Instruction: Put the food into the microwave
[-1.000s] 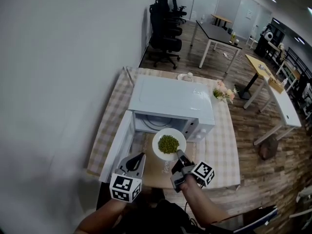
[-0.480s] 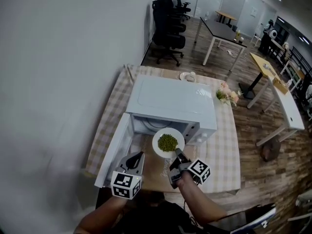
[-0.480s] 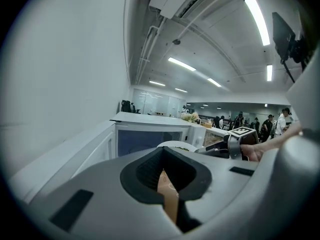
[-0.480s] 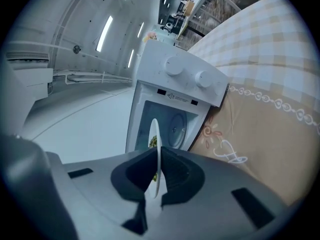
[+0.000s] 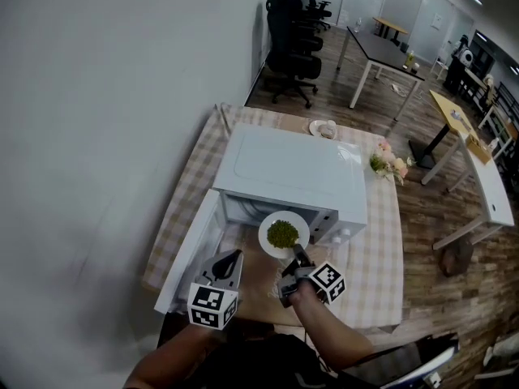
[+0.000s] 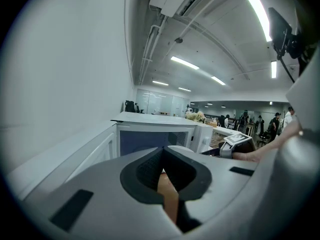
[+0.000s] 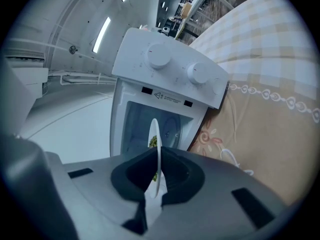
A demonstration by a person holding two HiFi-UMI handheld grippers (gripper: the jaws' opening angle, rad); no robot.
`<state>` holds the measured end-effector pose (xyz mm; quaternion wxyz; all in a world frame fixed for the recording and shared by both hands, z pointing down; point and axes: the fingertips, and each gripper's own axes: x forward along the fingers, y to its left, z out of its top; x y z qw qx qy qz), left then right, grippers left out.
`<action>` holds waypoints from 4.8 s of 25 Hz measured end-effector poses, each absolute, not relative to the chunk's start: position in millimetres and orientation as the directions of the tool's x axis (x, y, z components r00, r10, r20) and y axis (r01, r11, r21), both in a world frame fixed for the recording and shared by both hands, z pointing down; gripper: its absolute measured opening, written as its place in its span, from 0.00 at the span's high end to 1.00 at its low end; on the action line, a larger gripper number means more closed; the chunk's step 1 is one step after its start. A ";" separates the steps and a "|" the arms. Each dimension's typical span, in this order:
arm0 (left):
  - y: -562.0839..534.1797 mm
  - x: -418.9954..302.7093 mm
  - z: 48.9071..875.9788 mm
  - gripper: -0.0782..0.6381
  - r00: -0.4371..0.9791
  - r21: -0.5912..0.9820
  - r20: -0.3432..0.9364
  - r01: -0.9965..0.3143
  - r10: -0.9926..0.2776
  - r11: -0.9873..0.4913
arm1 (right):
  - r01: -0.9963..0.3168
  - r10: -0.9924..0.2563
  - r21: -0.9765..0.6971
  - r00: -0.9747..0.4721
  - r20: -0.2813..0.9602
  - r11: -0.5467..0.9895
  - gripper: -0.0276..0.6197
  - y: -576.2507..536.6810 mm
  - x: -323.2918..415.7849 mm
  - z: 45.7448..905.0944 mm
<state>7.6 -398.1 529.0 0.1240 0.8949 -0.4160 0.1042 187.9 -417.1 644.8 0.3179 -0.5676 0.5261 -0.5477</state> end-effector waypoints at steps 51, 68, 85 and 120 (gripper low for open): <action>-406.0 19.3 542.0 0.88 0.605 0.110 0.380 -0.781 -0.700 -0.615 | -0.266 -0.923 -0.893 -0.026 0.383 -0.363 0.92 -517.9 187.5 720.9; -402.0 20.7 544.5 0.88 0.624 0.132 0.373 -0.769 -0.687 -0.626 | -0.324 -0.935 -0.900 -0.103 0.339 -0.291 0.72 -506.0 179.6 713.7; -397.3 11.4 552.1 0.88 0.602 0.120 0.404 -0.781 -0.689 -0.613 | -0.698 -0.861 -0.685 -0.201 0.467 -0.209 0.94 -493.3 154.5 716.1; -386.6 -6.1 537.8 0.88 0.582 0.121 0.370 -0.803 -0.724 -0.584 | -0.832 -0.847 -0.554 -0.288 0.448 -0.010 0.94 -525.0 158.1 700.3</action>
